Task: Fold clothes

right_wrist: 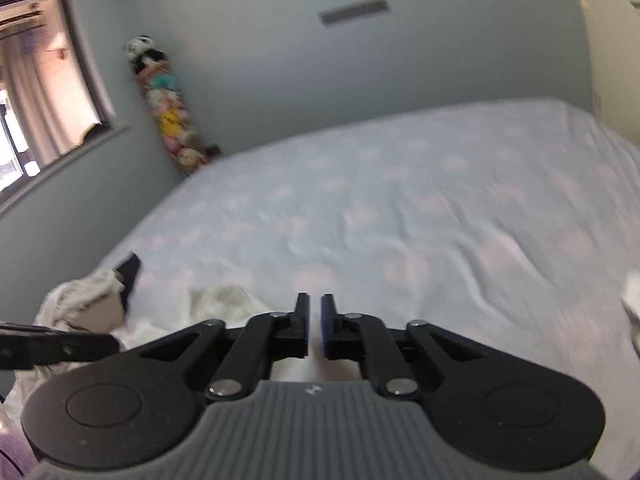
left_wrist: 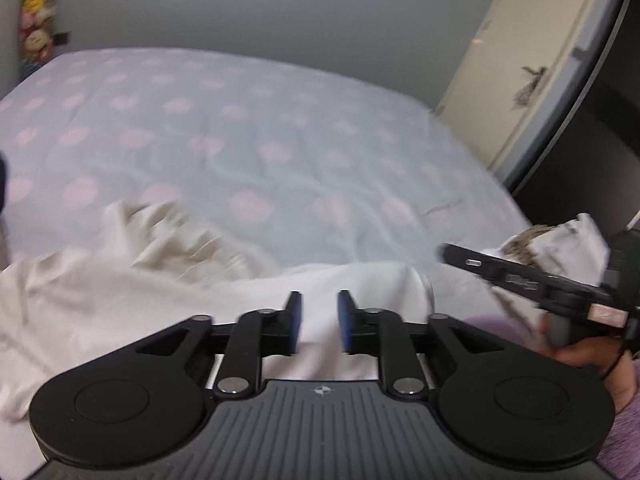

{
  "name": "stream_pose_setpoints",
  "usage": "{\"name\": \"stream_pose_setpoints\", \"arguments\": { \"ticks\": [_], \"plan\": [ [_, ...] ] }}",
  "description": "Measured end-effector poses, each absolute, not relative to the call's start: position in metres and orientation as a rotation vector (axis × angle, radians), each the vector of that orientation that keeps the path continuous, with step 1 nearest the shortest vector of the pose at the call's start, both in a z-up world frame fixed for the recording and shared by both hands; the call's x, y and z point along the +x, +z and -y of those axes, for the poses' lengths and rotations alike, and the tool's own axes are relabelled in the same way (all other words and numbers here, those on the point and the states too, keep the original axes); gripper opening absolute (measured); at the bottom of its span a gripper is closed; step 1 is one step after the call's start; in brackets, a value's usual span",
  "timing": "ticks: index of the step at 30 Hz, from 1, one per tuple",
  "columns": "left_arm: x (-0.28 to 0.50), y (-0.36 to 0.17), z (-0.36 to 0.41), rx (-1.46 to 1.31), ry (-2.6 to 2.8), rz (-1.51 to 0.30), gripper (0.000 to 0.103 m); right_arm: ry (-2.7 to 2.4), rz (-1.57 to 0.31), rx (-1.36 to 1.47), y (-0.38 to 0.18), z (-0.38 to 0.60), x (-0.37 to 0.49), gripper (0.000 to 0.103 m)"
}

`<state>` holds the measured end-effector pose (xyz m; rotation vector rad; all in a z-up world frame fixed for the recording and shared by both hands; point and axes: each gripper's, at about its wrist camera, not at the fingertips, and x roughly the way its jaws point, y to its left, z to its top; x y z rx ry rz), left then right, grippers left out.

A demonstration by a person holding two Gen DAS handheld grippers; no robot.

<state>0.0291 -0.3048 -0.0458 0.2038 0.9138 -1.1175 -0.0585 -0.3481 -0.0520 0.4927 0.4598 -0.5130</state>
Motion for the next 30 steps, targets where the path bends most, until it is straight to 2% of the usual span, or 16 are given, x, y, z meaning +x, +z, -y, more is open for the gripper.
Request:
{"name": "stream_pose_setpoints", "arguments": {
  "ticks": [3,10,12,23,30],
  "plan": [
    [0.039,-0.047,0.293,0.233,-1.021,-0.912,0.035,-0.525,-0.476,0.518,-0.059,0.354,-0.06,0.036],
    [0.094,-0.028,0.256,0.243,-0.791,-0.908,0.05,-0.458,-0.517,0.45,-0.062,0.36,-0.015,0.038],
    [0.113,-0.031,0.25,0.266,-0.752,-0.899,0.058,-0.424,-0.544,0.419,-0.064,0.36,0.006,0.041],
    [0.206,-0.095,0.232,0.417,-0.601,-0.956,0.059,-0.244,-0.688,0.325,-0.098,0.342,0.135,0.047],
    [0.247,-0.151,0.219,0.408,-0.555,-1.083,0.059,-0.217,-0.797,0.314,-0.139,0.351,0.224,0.047]
  ]
}}
